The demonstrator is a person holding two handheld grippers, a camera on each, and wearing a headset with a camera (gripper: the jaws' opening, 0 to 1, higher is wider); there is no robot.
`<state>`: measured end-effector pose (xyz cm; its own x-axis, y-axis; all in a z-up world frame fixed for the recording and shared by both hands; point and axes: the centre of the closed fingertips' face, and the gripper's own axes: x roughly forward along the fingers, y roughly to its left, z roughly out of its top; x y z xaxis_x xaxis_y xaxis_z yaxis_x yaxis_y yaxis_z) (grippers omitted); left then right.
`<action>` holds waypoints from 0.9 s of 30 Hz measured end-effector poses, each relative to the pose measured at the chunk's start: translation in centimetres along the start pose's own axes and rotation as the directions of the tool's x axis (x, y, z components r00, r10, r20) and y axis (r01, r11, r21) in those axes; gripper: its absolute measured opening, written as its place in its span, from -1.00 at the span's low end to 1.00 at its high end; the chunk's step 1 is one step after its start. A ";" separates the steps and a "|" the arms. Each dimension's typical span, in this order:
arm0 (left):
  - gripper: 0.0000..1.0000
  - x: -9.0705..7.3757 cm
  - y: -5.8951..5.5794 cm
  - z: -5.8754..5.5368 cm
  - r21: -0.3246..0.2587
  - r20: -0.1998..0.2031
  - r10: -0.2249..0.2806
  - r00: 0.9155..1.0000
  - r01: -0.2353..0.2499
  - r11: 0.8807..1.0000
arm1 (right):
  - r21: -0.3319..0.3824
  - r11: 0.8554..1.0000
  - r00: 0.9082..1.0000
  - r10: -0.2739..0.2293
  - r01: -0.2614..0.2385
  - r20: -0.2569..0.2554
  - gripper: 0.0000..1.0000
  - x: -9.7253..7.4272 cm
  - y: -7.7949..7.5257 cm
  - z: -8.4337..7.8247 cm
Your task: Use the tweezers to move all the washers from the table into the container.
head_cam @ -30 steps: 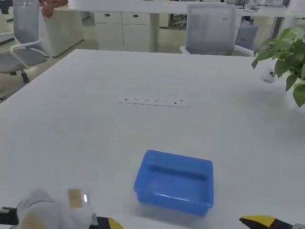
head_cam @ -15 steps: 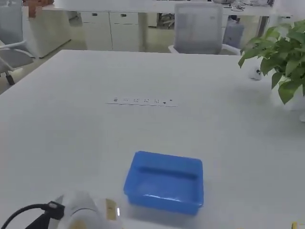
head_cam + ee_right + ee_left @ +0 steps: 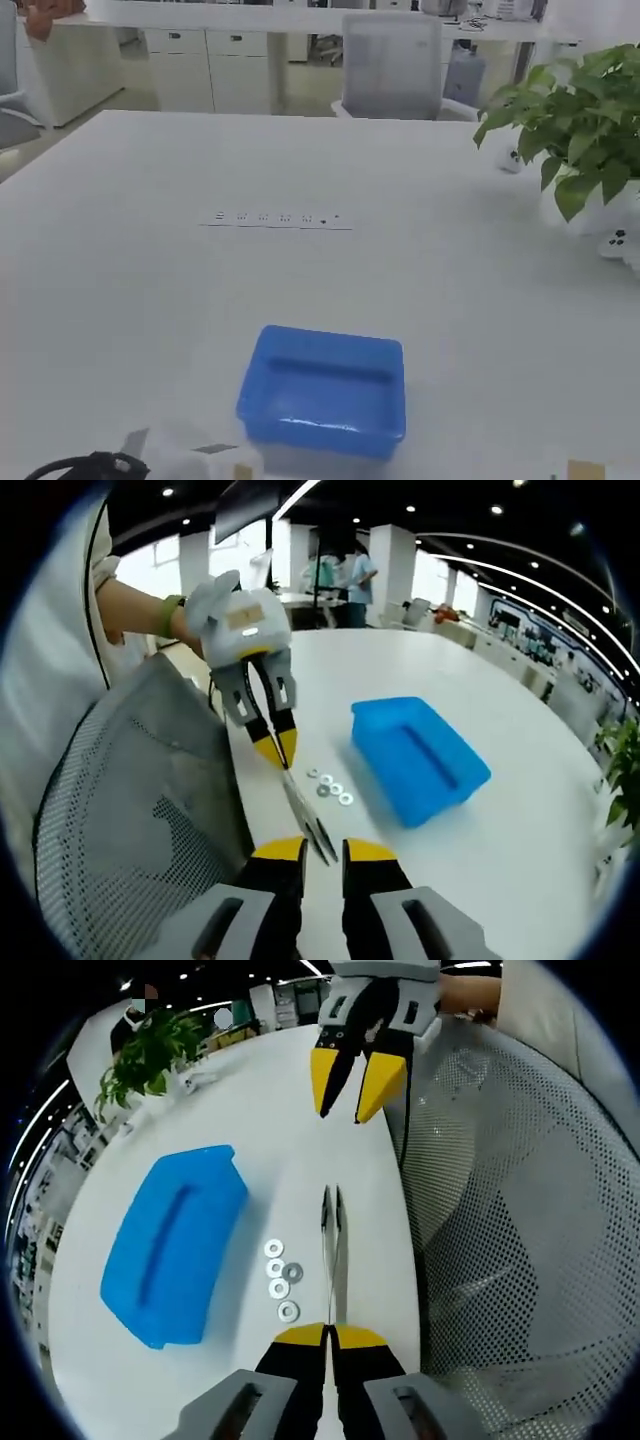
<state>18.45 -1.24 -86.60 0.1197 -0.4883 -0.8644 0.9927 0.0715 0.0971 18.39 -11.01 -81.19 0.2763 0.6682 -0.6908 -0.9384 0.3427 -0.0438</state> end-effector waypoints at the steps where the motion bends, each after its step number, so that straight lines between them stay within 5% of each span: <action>1: -1.00 -0.4 0.0 0.2 0.003 0.008 0.001 1.000 -0.001 1.000 | -0.016 1.000 1.000 0.007 -0.007 -0.008 -0.79 0.2 0.2 0.0; 16: -1.00 -5.2 -0.9 4.1 0.038 0.083 0.018 0.996 -0.021 0.999 | -0.101 0.991 0.995 0.081 -0.087 -0.059 -0.76 2.2 1.7 -0.3; 27: -1.00 -6.3 -1.5 6.9 0.059 0.111 -0.012 0.994 0.005 0.998 | -0.154 0.977 0.988 0.142 -0.150 -0.058 -0.74 3.5 2.6 0.9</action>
<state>16.27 -4.27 -77.88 0.1090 -0.5826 -0.8054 0.9924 0.0173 0.1218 17.08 -7.17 -83.10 0.1273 0.6708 -0.7306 -0.9899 0.1327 -0.0507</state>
